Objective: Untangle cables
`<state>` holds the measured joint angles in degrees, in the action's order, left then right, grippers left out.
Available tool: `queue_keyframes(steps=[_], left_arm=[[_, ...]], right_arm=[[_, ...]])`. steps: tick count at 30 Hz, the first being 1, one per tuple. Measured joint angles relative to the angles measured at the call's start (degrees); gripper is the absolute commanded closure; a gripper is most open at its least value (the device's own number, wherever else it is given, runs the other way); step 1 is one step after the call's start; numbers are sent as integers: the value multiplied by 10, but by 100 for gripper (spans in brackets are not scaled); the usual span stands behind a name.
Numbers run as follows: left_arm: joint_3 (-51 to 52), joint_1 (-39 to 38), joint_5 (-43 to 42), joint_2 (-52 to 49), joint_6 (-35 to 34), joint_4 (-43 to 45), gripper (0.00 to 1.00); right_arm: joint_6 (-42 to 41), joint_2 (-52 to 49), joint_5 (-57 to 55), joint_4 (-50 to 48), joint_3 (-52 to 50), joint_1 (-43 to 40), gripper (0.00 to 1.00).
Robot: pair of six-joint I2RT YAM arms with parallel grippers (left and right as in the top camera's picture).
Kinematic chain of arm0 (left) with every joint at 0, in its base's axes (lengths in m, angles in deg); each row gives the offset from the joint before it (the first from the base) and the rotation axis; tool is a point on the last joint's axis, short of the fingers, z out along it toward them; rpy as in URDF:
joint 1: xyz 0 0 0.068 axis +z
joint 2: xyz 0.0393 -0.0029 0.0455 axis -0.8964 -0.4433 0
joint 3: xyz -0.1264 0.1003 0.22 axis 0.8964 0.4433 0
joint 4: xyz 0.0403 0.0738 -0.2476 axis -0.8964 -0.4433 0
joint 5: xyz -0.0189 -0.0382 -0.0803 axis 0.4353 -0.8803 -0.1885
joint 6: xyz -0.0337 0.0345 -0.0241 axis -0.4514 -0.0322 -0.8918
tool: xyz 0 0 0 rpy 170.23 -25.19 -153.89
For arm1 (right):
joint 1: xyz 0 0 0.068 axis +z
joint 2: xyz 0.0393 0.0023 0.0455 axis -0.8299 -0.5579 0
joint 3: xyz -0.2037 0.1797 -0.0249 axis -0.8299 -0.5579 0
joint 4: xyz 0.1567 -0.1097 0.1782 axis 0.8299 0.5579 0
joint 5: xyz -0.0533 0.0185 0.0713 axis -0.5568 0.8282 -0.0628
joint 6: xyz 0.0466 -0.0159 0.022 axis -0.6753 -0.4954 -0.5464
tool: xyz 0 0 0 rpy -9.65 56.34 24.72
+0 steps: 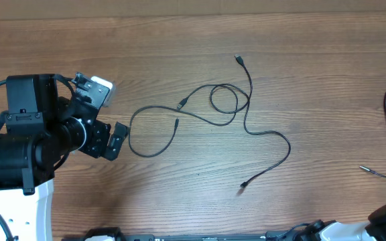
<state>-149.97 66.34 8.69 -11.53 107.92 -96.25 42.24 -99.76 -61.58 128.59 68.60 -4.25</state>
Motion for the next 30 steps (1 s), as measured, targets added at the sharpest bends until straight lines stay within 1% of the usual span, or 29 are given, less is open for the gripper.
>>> queue_keyframes(steps=[5, 8, 12, 16, 18, 22, 25, 30], left_arm=[[0, 0, 0, 0, 0, 0, 0], [0, 0, 0, 0, 0, 0, 0], [0, 0, 0, 0, 0, 0, 0], [0, 0, 0, 0, 0, 0, 0], [0, 0, 0, 0, 0, 0, 0], [0, 0, 0, 0, 0, 0, 0], [0, 0, 0, 0, 0, 0, 0], [0, 0, 0, 0, 0, 0, 0]], right_arm=[[68, 0, 75, 2, 0, 15, 0], [109, 0, 101, 2, 0, 61, 0], [180, -1, 116, -3, 0, 173, 0], [262, -30, 121, -18, 0, 287, 0], [297, -50, 123, -16, 0, 322, 0], [442, -123, 165, 14, -3, 430, 0], [485, -139, 176, 23, -3, 482, 0], [530, -153, 181, 51, -3, 539, 0]])
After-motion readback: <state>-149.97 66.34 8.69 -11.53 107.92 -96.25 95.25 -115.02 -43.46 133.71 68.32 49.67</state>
